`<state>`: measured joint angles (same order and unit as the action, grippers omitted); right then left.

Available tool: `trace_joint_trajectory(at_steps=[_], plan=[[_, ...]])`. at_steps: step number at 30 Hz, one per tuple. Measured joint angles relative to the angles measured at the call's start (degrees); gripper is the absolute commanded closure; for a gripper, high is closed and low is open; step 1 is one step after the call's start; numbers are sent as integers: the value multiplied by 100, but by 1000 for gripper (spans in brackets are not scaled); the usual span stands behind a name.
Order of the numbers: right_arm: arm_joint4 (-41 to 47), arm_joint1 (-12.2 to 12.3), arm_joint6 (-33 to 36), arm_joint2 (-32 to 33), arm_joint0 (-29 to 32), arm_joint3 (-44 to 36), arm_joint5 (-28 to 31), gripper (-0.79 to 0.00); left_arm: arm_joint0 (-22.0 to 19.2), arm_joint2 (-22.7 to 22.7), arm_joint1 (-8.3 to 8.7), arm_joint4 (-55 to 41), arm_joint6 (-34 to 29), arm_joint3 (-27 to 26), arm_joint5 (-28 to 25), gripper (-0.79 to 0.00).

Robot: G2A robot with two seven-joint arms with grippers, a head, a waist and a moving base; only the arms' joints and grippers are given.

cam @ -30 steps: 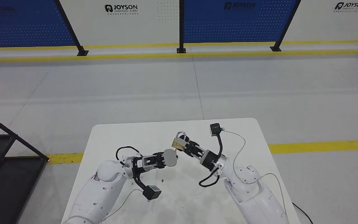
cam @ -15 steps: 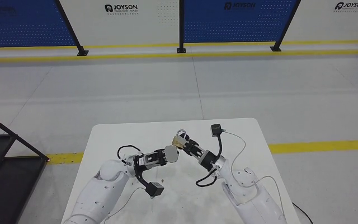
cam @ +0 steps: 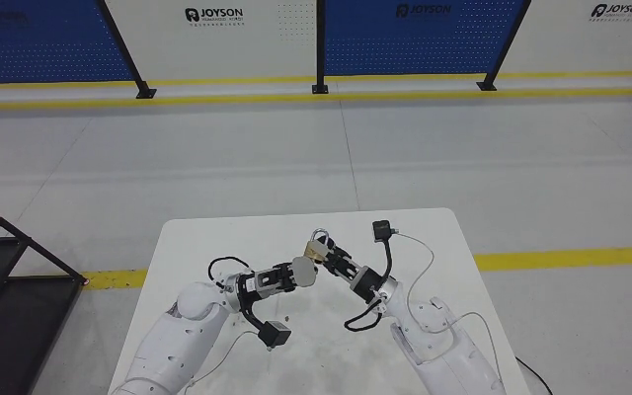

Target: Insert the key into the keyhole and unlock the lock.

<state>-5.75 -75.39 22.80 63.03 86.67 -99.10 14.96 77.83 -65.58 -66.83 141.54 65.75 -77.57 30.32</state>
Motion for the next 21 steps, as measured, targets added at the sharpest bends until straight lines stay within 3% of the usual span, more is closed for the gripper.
trace_joint_trajectory(at_steps=[14,21], plan=[[74,19,-38,-17,-51,8,-57,0,-1,9,52,-35,11,17,14,-175],[103,29,-52,-20,-83,23,-99,0,1,22,78,-71,92,99,88,-179]])
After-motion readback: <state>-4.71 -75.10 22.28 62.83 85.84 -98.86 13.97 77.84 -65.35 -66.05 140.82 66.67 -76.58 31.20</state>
